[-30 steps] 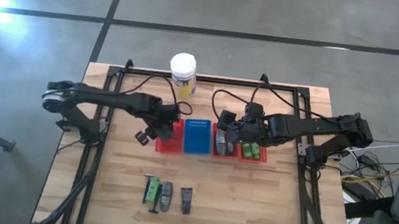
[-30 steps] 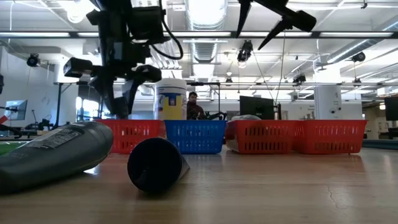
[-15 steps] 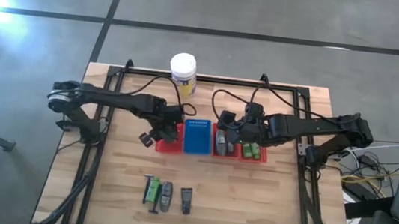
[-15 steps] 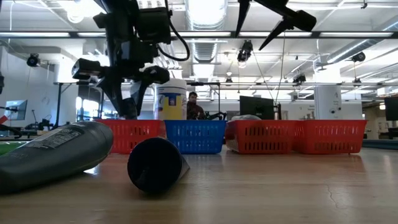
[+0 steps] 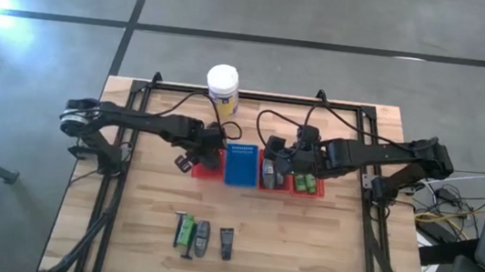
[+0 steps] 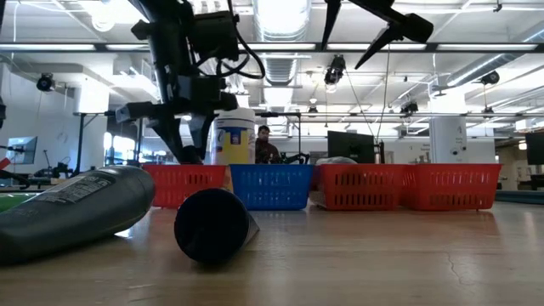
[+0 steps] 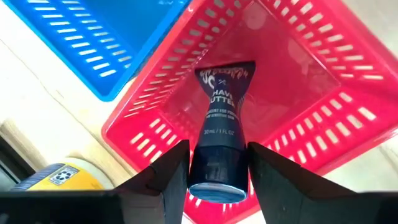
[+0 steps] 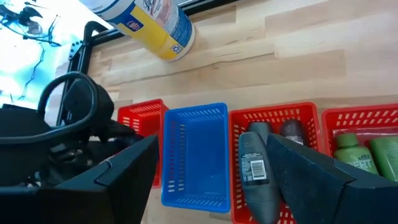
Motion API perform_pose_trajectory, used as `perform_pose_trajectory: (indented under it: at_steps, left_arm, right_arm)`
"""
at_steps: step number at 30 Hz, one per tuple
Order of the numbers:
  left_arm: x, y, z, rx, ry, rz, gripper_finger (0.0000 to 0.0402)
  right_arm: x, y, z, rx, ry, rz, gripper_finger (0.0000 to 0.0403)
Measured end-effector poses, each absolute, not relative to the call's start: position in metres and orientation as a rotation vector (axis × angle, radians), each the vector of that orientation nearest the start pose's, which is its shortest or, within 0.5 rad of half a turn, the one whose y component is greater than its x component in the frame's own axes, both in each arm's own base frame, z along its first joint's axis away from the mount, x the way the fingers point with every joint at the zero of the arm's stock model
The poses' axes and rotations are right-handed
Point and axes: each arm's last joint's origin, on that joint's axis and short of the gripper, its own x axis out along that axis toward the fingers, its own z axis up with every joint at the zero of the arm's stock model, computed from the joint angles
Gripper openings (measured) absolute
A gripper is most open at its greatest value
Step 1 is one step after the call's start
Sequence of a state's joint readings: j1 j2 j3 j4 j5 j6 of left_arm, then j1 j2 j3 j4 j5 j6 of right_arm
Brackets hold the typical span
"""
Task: Pick & Place Travel size toiletries
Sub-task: Put the bottom blue shave cream into the red bin, then put the blue shave cream into the red bin
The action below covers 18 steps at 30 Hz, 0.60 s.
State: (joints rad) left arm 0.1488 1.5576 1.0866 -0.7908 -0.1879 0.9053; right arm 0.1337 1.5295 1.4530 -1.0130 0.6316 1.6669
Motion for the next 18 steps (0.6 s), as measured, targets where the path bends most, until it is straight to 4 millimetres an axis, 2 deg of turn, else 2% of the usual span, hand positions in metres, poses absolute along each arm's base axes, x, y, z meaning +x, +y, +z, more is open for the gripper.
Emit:
perform_pose_trajectory:
  at_steps: [13, 18]
  left_arm:
    - [0.282, 0.037, 0.229, 0.788, 1.276, -0.294, 0.0166]
    - [0.282, 0.037, 0.231, 0.811, 1.282, -0.251, 0.0189]
  right_arm:
    - [0.300, 0.023, 0.327, 1.070, 0.381, -1.106, 0.0269]
    - [0.300, 0.023, 0.327, 1.068, 0.382, -1.106, 0.0265]
